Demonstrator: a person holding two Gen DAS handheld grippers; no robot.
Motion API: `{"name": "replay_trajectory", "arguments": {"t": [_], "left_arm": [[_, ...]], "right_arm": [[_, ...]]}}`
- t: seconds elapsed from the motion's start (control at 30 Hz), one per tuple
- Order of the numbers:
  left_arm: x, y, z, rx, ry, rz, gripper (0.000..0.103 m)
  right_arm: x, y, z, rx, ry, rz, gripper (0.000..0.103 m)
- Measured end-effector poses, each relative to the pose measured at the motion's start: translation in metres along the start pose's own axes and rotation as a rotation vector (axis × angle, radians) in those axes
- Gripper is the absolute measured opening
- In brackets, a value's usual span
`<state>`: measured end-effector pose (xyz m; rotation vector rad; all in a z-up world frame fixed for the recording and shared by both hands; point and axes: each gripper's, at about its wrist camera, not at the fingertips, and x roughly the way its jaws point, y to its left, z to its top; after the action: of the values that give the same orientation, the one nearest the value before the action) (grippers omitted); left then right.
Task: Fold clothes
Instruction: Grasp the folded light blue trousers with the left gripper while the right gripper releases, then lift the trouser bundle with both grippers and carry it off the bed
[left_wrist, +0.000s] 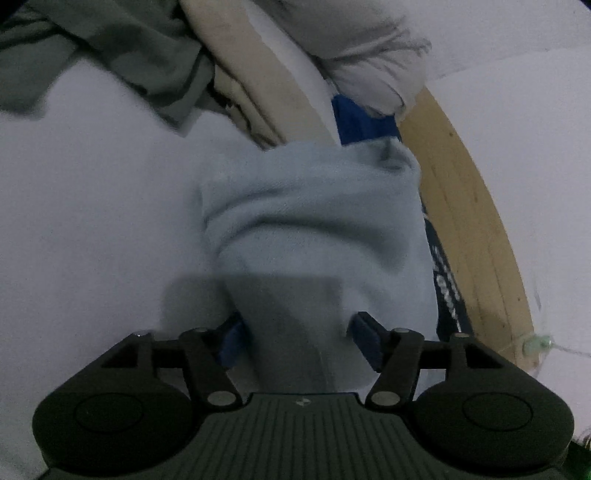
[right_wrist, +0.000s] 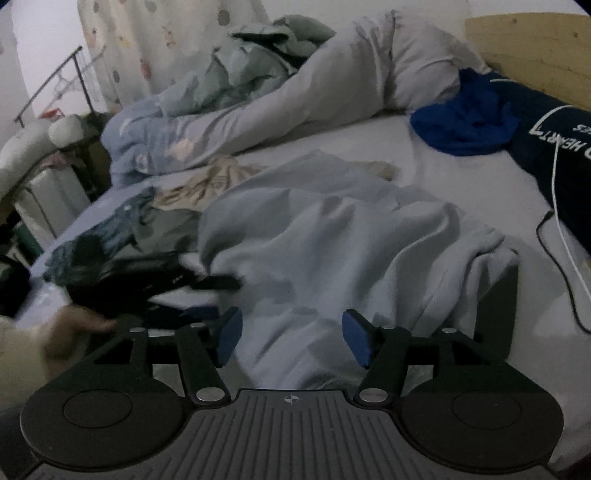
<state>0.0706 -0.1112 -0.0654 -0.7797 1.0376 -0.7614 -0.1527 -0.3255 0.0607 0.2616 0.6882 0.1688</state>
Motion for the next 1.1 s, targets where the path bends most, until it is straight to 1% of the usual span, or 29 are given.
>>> {"name": "replay_trajectory", "arguments": {"t": [0.03, 0.1, 0.13, 0.17, 0.2, 0.27, 0.3, 0.33, 0.37, 0.4, 0.5, 0.57, 0.6, 0.67, 0.73, 0.83, 0.93, 0.97, 1.03, 1.07, 1.1], "left_arm": [[0.003, 0.001, 0.004, -0.008, -0.004, -0.009, 0.071], [0.011, 0.001, 0.011, -0.016, -0.007, -0.024, 0.079], [0.014, 0.000, 0.014, -0.017, -0.003, -0.034, 0.081], [0.017, -0.002, 0.016, -0.019, 0.001, -0.043, 0.087], [0.020, -0.004, 0.019, -0.020, 0.005, -0.053, 0.089], [0.023, -0.008, 0.026, -0.034, 0.021, -0.055, 0.087], [0.025, -0.008, 0.031, -0.050, 0.031, -0.053, 0.080], [0.025, -0.010, 0.034, -0.074, 0.044, -0.048, 0.072], [0.021, -0.017, 0.037, -0.066, 0.050, -0.041, 0.052], [0.018, -0.024, 0.040, -0.055, 0.054, -0.034, 0.045], [0.010, -0.048, 0.046, -0.015, 0.074, -0.011, 0.035], [0.006, -0.071, 0.045, 0.011, 0.089, -0.001, 0.031], [0.006, -0.083, 0.044, 0.027, 0.100, 0.004, 0.031], [0.008, -0.105, 0.041, 0.065, 0.119, 0.017, 0.031], [0.008, -0.121, 0.037, 0.101, 0.127, 0.029, 0.031], [0.014, -0.134, 0.037, 0.127, 0.131, 0.055, 0.031], [0.024, -0.137, 0.038, 0.134, 0.127, 0.087, 0.032], [0.026, -0.137, 0.037, 0.123, 0.124, 0.093, 0.040], [0.035, -0.138, 0.037, 0.136, 0.121, 0.118, 0.047], [0.041, -0.139, 0.039, 0.144, 0.122, 0.137, 0.056], [0.048, -0.141, 0.041, 0.152, 0.123, 0.156, 0.061]], "right_arm": [[-0.002, 0.001, -0.002, 0.003, 0.003, 0.013, 0.064], [-0.004, 0.005, -0.005, 0.005, 0.007, 0.025, 0.064], [-0.004, 0.008, -0.005, -0.003, 0.008, 0.030, 0.065], [-0.005, 0.012, -0.006, -0.013, 0.007, 0.030, 0.065], [-0.005, 0.015, -0.006, -0.020, 0.003, 0.028, 0.066], [-0.004, 0.022, -0.005, -0.036, -0.007, 0.017, 0.073], [-0.002, 0.026, -0.005, -0.050, -0.016, 0.001, 0.077], [-0.001, 0.031, -0.005, -0.076, -0.026, -0.029, 0.077], [0.001, 0.038, -0.005, -0.110, -0.034, -0.057, 0.078], [0.003, 0.045, -0.007, -0.146, -0.045, -0.086, 0.079], [0.012, 0.070, -0.015, -0.281, -0.086, -0.219, 0.087], [0.022, 0.086, -0.024, -0.390, -0.119, -0.303, 0.088], [0.028, 0.092, -0.029, -0.438, -0.137, -0.350, 0.090], [0.042, 0.101, -0.037, -0.503, -0.151, -0.444, 0.092], [0.058, 0.105, -0.043, -0.529, -0.160, -0.531, 0.092], [0.085, 0.099, -0.048, -0.520, -0.114, -0.624, 0.092], [0.110, 0.092, -0.052, -0.520, -0.083, -0.696, 0.092], [0.118, 0.091, -0.054, -0.538, -0.069, -0.720, 0.092], [0.133, 0.088, -0.057, -0.573, -0.042, -0.768, 0.091], [0.139, 0.084, -0.058, -0.578, -0.021, -0.785, 0.090], [0.144, 0.081, -0.057, -0.570, -0.006, -0.785, 0.090]]}}
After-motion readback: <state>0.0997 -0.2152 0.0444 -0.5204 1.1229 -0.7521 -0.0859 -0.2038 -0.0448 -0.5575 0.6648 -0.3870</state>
